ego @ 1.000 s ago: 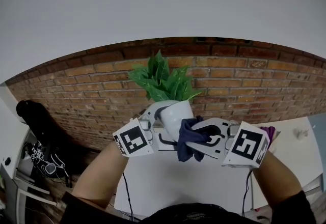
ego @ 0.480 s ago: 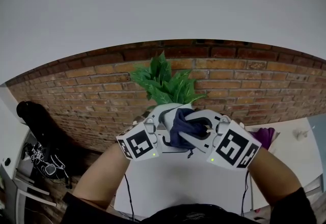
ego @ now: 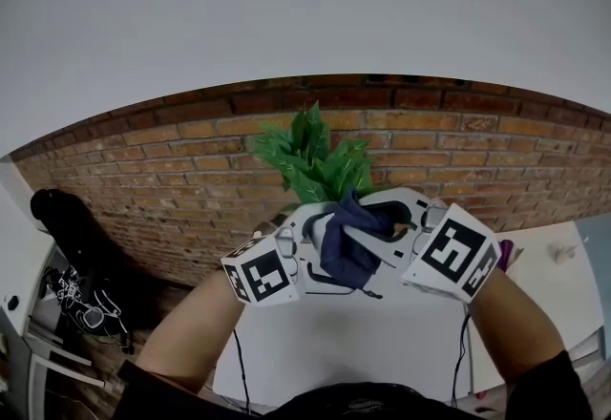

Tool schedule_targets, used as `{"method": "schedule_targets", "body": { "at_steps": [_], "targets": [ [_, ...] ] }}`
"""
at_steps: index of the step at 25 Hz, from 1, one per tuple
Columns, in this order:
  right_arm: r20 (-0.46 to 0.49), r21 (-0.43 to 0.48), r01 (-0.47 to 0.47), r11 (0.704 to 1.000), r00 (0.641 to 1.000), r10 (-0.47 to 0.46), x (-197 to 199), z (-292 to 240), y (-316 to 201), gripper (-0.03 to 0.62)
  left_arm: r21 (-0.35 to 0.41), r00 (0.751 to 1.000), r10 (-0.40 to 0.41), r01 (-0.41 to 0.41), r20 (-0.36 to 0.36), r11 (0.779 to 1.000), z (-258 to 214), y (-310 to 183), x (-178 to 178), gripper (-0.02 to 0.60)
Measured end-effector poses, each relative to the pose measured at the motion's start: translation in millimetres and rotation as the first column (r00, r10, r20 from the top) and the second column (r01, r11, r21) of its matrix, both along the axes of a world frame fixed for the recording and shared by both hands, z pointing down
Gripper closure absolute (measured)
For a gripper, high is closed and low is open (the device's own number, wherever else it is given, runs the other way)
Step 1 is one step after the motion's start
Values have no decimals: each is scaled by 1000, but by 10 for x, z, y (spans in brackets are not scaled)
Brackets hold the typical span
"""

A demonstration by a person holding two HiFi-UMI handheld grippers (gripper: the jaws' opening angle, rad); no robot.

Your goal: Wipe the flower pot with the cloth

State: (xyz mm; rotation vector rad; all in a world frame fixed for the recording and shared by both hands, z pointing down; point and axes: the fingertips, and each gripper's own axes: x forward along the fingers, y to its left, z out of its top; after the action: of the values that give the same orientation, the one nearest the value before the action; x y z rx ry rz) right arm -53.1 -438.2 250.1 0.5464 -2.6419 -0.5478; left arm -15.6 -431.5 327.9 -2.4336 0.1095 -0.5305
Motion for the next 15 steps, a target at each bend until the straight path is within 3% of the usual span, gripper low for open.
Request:
{"method": "schedule_targets", "body": {
  "at_steps": [3, 11, 13, 15],
  "targets": [
    [-27, -5, 9, 1000, 1000, -9, -59, 135, 33, 537, 1, 1000, 4, -4, -4, 1000, 26, 41, 40, 35],
    [-154, -52, 162, 985, 974, -168, 48, 659, 577, 537, 10, 996, -62, 63, -63, 998, -79, -69, 7, 40],
    [-78, -43, 200, 979, 976, -203, 45, 533, 613, 537, 8, 996, -41, 42, -79, 999, -133, -21, 12, 40],
    [88, -67, 183, 981, 980, -176, 75, 199, 516, 537, 3, 996, -6, 6, -86, 1000, -185, 54, 9, 40]
  ]
}}
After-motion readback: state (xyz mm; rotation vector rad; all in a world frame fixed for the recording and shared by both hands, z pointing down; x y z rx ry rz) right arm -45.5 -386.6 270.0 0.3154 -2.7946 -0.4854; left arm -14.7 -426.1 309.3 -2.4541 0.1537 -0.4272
